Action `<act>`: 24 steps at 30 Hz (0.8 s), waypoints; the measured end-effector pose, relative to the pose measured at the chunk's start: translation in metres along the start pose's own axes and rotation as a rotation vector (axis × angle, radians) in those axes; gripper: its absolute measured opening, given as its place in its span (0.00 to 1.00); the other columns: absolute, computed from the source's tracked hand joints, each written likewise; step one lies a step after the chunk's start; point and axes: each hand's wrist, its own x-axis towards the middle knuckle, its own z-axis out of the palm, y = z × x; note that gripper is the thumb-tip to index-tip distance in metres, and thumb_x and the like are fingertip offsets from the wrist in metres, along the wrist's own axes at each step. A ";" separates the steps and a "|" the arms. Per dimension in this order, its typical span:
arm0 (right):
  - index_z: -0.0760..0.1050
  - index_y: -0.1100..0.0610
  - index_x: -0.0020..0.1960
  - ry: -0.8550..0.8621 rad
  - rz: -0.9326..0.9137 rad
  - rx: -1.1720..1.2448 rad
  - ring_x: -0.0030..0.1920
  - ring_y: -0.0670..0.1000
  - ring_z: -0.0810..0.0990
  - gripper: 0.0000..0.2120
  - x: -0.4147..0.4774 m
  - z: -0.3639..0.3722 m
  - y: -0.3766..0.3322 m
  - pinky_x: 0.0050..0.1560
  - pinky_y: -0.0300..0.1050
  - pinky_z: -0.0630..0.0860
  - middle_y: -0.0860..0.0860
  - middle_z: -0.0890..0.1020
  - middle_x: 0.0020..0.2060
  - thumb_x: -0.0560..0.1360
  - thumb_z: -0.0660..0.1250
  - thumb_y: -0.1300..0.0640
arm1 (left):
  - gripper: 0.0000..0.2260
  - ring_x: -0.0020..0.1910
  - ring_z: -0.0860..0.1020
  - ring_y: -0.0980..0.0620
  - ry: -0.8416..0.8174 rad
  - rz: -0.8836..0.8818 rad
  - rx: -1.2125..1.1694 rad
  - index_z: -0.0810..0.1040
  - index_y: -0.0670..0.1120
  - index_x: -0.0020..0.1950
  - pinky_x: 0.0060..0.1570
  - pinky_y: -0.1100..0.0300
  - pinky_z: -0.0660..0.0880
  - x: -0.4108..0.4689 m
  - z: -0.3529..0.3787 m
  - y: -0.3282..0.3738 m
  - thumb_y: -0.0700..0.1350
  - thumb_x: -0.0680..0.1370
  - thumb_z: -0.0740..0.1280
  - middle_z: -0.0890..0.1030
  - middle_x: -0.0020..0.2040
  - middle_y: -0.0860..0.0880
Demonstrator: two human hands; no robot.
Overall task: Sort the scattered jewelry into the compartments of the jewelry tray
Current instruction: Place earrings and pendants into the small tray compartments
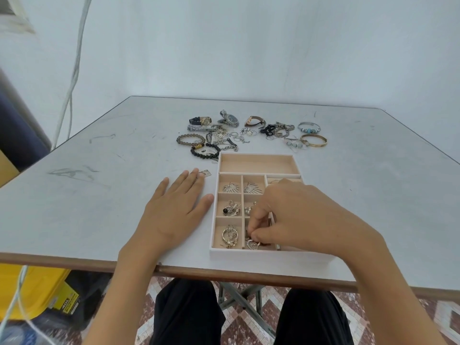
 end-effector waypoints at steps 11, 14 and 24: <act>0.82 0.47 0.43 -0.035 -0.007 0.087 0.37 0.36 0.76 0.03 0.006 0.003 0.008 0.36 0.35 0.69 0.40 0.83 0.37 0.70 0.73 0.50 | 0.30 0.76 0.42 0.61 0.030 0.000 -0.020 0.45 0.53 0.79 0.75 0.57 0.39 0.000 0.001 0.000 0.62 0.78 0.38 0.44 0.78 0.58; 0.83 0.47 0.41 -0.005 -0.030 0.323 0.30 0.37 0.73 0.04 0.010 -0.001 0.019 0.34 0.38 0.68 0.43 0.83 0.34 0.69 0.73 0.48 | 0.35 0.76 0.42 0.62 0.031 0.003 -0.031 0.46 0.54 0.79 0.75 0.58 0.39 0.001 0.001 -0.002 0.65 0.73 0.36 0.45 0.78 0.59; 0.82 0.53 0.40 0.260 0.178 0.440 0.26 0.47 0.74 0.02 0.079 -0.027 0.078 0.40 0.43 0.76 0.50 0.83 0.30 0.70 0.72 0.59 | 0.41 0.76 0.47 0.62 0.105 0.016 -0.082 0.52 0.55 0.78 0.75 0.58 0.41 0.002 0.004 -0.004 0.68 0.67 0.34 0.50 0.78 0.60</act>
